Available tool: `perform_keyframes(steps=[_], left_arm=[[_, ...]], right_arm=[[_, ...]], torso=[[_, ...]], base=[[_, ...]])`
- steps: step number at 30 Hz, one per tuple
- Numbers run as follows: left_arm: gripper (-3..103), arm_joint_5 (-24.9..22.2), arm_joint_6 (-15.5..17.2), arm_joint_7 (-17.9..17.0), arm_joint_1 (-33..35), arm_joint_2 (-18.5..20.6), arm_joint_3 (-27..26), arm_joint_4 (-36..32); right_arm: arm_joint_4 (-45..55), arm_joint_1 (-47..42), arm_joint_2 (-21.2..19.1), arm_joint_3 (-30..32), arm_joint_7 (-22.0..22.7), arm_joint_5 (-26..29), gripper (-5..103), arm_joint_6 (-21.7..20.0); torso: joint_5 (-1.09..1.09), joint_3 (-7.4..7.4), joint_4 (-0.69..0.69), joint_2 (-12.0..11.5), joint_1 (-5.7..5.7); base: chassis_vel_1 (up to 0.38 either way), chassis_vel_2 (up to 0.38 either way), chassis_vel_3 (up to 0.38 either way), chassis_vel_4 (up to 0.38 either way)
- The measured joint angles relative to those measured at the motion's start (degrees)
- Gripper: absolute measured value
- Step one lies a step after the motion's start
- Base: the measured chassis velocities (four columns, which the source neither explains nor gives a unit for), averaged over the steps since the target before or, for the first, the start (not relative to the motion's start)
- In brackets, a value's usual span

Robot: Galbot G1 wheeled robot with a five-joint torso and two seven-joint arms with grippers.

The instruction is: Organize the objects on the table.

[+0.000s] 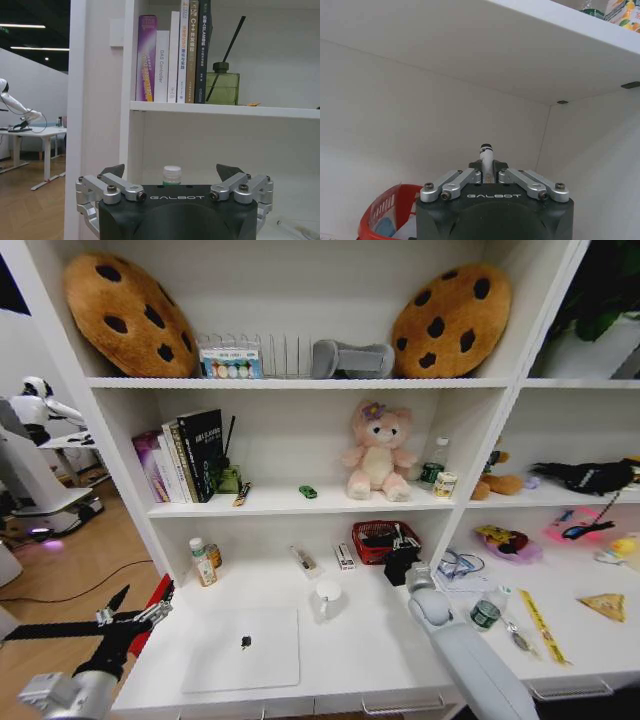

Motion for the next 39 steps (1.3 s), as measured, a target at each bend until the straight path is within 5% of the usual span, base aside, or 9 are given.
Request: perform_keyframes(steps=[7,9,12,14,23,29,39], left_arm=[[100,0.00,0.00,0.00,0.00,0.00,0.00,0.00],[100,0.00,0.00,0.00,0.00,0.00,0.00,0.00],[100,0.00,0.00,0.00,0.00,0.00,0.00,0.00],[100,0.00,0.00,0.00,0.00,0.00,0.00,0.00],[100,0.00,0.00,0.00,0.00,0.00,0.00,0.00],[100,0.00,0.00,0.00,0.00,0.00,0.00,0.00],[100,0.00,0.00,0.00,0.00,0.00,0.00,0.00]], right_arm=[[0.38,-0.73,0.84,0.11,0.82,-0.46,9,-0.09],[1.69,-2.04,0.42,0.68,1.07,-0.50,24,-0.25],[2.08,-2.49,0.29,0.86,1.12,-0.47,24,-0.37],[2.83,-3.20,0.24,1.30,1.30,-0.20,39,-0.79],[7.93,-5.62,-0.69,2.36,2.13,1.24,66,-2.58],[23.35,-16.83,-3.26,6.74,4.35,5.09,93,-8.29],[36.44,-32.06,-2.79,14.20,7.63,8.43,100,-15.77]], torso=[[0.02,0.00,-0.02,0.00,0.00],[-0.01,0.00,-0.02,0.00,0.00],[0.02,0.00,-0.02,0.01,0.00],[0.01,0.00,-0.01,0.01,0.00],[0.01,0.00,0.00,0.01,0.00],[0.00,-0.01,-0.02,0.01,0.00],[0.00,-0.01,0.00,0.01,0.00]], base=[[0.000,0.000,0.000,0.000],[0.000,0.000,0.000,0.000],[0.000,0.000,0.000,0.000],[0.000,0.000,0.000,0.000],[0.000,0.000,0.000,0.000],[0.000,0.000,0.000,0.000],[0.000,0.000,0.000,0.000]])
